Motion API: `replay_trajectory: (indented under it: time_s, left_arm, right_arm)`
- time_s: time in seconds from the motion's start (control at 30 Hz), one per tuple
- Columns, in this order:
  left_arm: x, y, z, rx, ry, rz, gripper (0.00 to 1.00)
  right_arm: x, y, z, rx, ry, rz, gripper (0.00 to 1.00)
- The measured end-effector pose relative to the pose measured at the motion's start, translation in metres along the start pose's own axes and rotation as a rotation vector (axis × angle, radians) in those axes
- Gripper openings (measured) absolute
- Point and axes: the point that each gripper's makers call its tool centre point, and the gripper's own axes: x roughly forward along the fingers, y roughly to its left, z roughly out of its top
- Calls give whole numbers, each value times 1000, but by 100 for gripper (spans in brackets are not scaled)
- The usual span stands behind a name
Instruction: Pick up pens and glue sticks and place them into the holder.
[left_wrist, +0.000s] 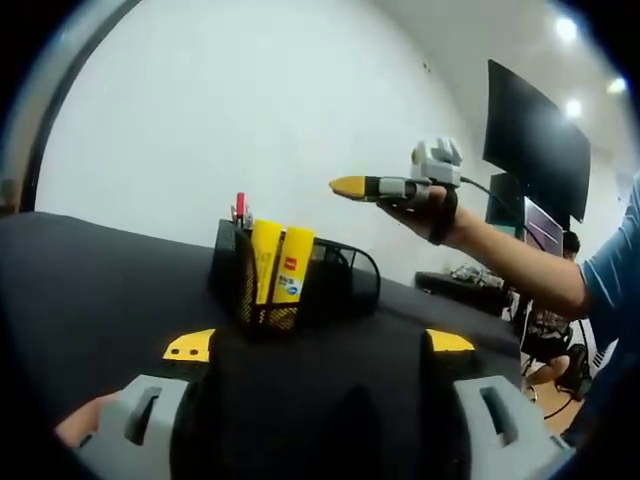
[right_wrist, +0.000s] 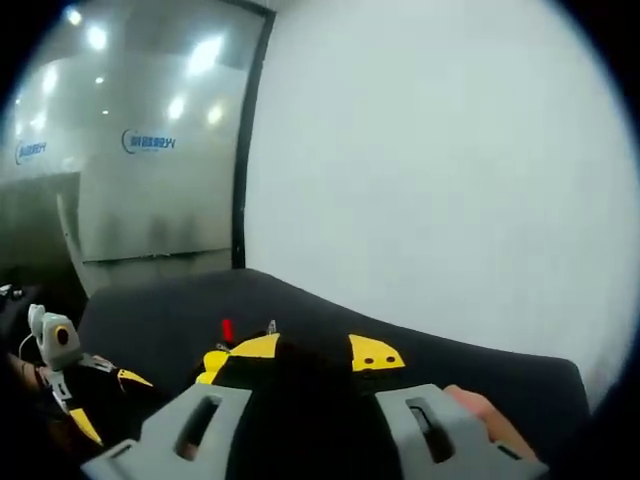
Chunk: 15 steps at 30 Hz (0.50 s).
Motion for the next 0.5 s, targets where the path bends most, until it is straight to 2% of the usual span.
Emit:
replay_trajectory:
  time_s: [0.2,0.5]
  left_arm:
    - [1,-6,-1,8,1,-25,96]
    - [1,-7,0,9,1,-28,96]
  right_arm:
    - [-21,-11,9,1,-16,-31,25]
    - [-57,-25,24,-18,-59,-80,36]
